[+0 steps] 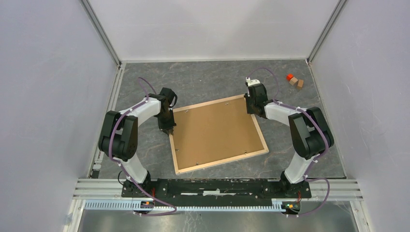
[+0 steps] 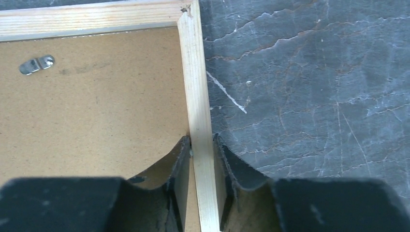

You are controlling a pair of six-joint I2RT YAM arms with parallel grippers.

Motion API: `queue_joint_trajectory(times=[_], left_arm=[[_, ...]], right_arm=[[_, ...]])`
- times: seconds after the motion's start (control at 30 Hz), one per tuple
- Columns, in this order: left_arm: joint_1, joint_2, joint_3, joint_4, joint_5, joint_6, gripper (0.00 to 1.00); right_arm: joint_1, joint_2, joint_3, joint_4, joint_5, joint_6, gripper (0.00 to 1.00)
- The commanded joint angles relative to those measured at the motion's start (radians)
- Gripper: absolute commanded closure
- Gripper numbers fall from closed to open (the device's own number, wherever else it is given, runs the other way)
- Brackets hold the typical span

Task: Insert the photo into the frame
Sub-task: Install the photo frame at the center of the board.

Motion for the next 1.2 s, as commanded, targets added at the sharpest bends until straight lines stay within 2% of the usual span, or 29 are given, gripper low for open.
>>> queue_joint_trajectory(times=[0.0,0.17,0.43,0.57,0.73,0.83,0.9,1.0,1.17], left_arm=[[-0.002,0.047,-0.015,0.089,0.01,0.03,0.98],[-0.003,0.034,-0.022,0.102,0.009,0.035,0.98],[-0.01,0.024,-0.022,0.114,0.018,0.057,0.98],[-0.02,0.034,-0.023,0.125,0.104,0.064,0.97],[-0.019,0.09,0.002,0.138,0.184,0.053,0.96],[-0.012,0.142,0.02,0.142,0.242,0.02,0.97],[-0.013,0.174,0.053,0.143,0.248,-0.011,0.97],[-0.014,0.212,0.134,0.138,0.259,-0.041,0.96],[-0.014,0.277,0.285,0.087,0.238,0.02,0.85]], right_arm=[[0.0,-0.002,-0.04,-0.089,-0.019,-0.009,0.77],[0.001,-0.008,-0.043,-0.086,-0.03,-0.01,0.87],[0.001,-0.093,-0.077,-0.051,-0.092,-0.002,0.84],[0.0,-0.161,-0.172,0.008,-0.134,0.03,0.83],[-0.001,-0.227,-0.275,0.048,-0.099,0.046,0.82],[-0.001,-0.3,-0.352,0.128,-0.178,0.07,0.82],[-0.001,-0.347,-0.413,0.186,-0.221,0.087,0.82],[-0.002,-0.37,-0.448,0.205,-0.202,0.069,0.82],[-0.002,-0.353,-0.439,0.205,-0.256,0.072,0.82]])
